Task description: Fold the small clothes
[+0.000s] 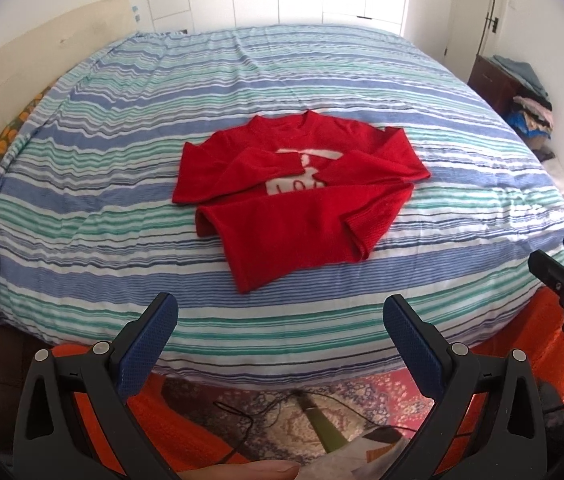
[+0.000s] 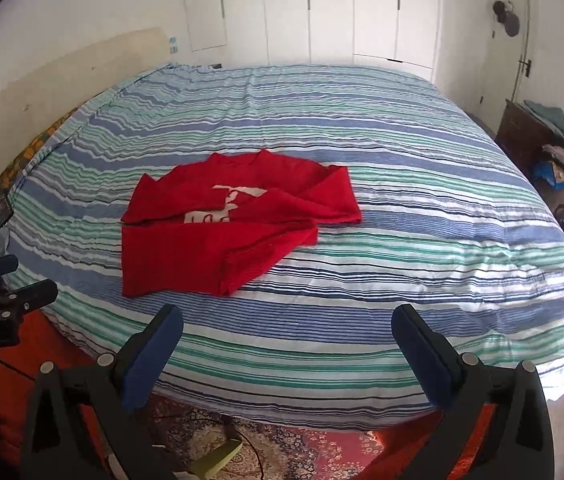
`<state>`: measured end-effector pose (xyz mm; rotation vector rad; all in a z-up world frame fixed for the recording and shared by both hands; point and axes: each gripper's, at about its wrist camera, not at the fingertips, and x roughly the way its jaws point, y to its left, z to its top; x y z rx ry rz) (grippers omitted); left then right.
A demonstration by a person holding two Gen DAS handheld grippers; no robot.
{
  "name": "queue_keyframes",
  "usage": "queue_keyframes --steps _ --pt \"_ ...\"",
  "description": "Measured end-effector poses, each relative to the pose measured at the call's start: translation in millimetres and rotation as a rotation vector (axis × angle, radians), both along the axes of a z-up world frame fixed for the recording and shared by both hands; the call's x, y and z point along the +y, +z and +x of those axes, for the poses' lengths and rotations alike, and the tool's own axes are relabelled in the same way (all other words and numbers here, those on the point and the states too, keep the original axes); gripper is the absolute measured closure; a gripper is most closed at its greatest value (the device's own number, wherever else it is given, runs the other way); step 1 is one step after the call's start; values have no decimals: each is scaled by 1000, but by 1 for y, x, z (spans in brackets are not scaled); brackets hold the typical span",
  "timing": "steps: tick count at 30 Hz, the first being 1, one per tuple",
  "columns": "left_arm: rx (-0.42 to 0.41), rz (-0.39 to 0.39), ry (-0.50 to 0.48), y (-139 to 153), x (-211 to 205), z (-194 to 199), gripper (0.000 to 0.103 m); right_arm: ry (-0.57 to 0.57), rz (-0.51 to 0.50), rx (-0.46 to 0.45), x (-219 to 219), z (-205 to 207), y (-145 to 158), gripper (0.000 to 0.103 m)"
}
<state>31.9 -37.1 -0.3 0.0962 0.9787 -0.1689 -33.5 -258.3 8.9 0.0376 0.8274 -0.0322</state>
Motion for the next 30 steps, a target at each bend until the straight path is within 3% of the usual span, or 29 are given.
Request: queue_keyframes --steps 3,9,15,21,25,30 --pt "33 -44 -20 -1 0 -6 1 -24 2 5 -6 -4 3 0" --pt "47 12 40 -8 11 -14 1 22 24 -45 3 -13 7 0" --pt "31 5 108 -8 28 -2 1 86 36 79 15 9 -22 0" --pt "47 1 88 -12 23 13 1 78 -16 5 20 24 -5 0" --pt "13 28 77 -5 15 7 1 49 29 -6 10 21 -3 0" --pt "8 47 38 -4 3 4 1 48 -6 19 -2 19 -9 0"
